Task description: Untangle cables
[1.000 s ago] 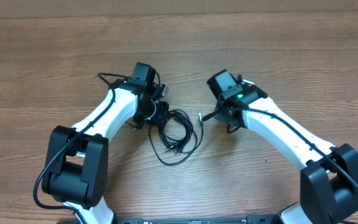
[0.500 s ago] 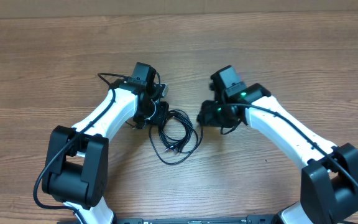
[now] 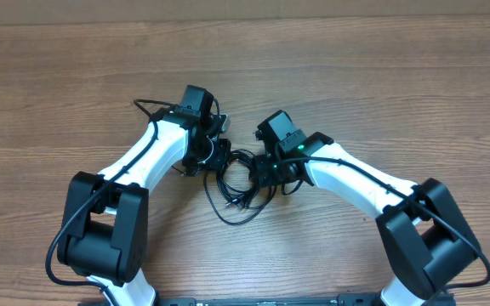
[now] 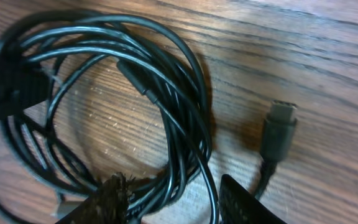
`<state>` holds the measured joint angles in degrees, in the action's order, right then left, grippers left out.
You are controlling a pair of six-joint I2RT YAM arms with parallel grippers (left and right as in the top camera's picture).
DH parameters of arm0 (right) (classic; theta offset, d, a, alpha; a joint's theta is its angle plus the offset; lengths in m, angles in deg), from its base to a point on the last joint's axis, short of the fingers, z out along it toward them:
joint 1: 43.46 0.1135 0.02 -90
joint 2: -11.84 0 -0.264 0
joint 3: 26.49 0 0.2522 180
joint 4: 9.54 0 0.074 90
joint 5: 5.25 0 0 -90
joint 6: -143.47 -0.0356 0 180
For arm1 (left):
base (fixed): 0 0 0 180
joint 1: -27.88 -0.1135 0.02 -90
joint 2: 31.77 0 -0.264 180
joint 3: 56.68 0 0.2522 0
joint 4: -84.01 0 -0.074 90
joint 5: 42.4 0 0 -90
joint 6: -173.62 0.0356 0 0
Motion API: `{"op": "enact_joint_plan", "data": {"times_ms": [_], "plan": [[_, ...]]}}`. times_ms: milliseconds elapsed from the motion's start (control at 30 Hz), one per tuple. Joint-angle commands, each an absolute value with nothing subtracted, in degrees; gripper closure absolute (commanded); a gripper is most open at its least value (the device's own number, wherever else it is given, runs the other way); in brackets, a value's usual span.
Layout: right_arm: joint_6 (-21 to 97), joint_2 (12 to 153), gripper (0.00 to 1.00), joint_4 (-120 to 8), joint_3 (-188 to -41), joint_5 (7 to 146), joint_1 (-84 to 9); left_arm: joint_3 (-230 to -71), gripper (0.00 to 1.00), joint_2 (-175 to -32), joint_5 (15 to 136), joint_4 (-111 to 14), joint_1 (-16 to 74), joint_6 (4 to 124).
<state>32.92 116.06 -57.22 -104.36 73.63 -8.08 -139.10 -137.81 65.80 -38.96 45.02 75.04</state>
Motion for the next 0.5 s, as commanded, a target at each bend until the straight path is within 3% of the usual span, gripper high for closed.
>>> {"op": "enact_joint_plan", "data": {"times_ms": [0,267,367,467], "plan": [[34.0,116.9,0.57,-55.5,-104.0,74.9,-7.8,-140.0,0.96,-138.4,65.5,-39.0,44.7,74.6],[33.8,119.7,0.58,-55.2,-103.9,74.8,-7.8,-140.0,0.96,-138.4,65.5,-39.0,44.7,74.6],[32.3,120.9,0.63,-55.2,-103.9,74.8,-7.8,-140.0,0.96,-138.4,65.5,-39.2,44.7,74.6],[30.8,122.2,0.83,-55.2,-103.9,74.7,-7.8,-140.0,0.96,-138.4,65.5,-39.2,44.7,74.6]]}}
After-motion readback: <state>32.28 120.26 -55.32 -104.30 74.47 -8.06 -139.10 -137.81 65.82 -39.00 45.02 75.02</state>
